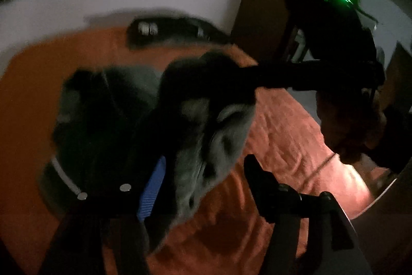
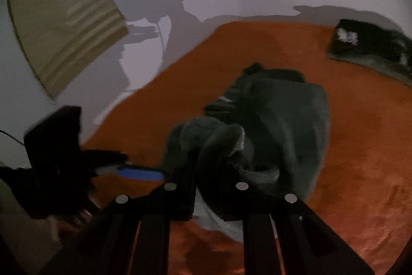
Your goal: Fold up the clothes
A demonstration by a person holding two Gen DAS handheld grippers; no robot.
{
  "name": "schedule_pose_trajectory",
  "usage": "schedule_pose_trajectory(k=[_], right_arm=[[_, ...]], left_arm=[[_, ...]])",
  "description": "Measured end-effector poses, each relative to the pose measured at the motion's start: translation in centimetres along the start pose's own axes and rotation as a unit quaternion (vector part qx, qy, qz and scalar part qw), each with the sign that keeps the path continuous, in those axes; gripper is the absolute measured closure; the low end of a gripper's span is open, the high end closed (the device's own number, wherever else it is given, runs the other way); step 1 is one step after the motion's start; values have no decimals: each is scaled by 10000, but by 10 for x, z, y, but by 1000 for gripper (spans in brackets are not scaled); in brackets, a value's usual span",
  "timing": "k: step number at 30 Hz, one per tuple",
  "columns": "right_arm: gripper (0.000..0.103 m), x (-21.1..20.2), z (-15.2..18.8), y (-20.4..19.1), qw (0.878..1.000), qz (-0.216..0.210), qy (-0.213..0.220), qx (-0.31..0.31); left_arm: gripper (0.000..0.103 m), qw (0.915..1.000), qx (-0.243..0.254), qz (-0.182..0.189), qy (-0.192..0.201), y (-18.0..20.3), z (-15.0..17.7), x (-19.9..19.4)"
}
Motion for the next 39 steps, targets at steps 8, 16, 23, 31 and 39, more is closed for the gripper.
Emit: schedule_pose_trajectory(k=[8,16,23,31,39], right_arm=[[91,-8,0,-23,9990,-323,-38,-309],[78,-4,19,2,9976,290,-476,-421],[34,7,68,57,9932,609,-939,327],[34,18,123,119,9776,964,-1451,1178],[34,8,138,132,9714,1078,-1486,1508]], left_arm=[[30,9999,31,19,109,4,-6,11],[30,9922,-1007,269,-683,-34,28,51],[30,9759,-1890,131,-1079,-72,71,63],[31,9761,-1830,181,-1161,-64,83,70],[31,9923,-371,88,-1180,-6,78,88]])
Point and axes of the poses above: each gripper's, at about its wrist camera, not at the fingertips, and x roughly the way its jaws point, y to its right, z to its underside, the point moved 3 cm from there along x, roughly the way its jaws point, and after that the axes turned 7 degrees about -x, right-handed, at the moved point
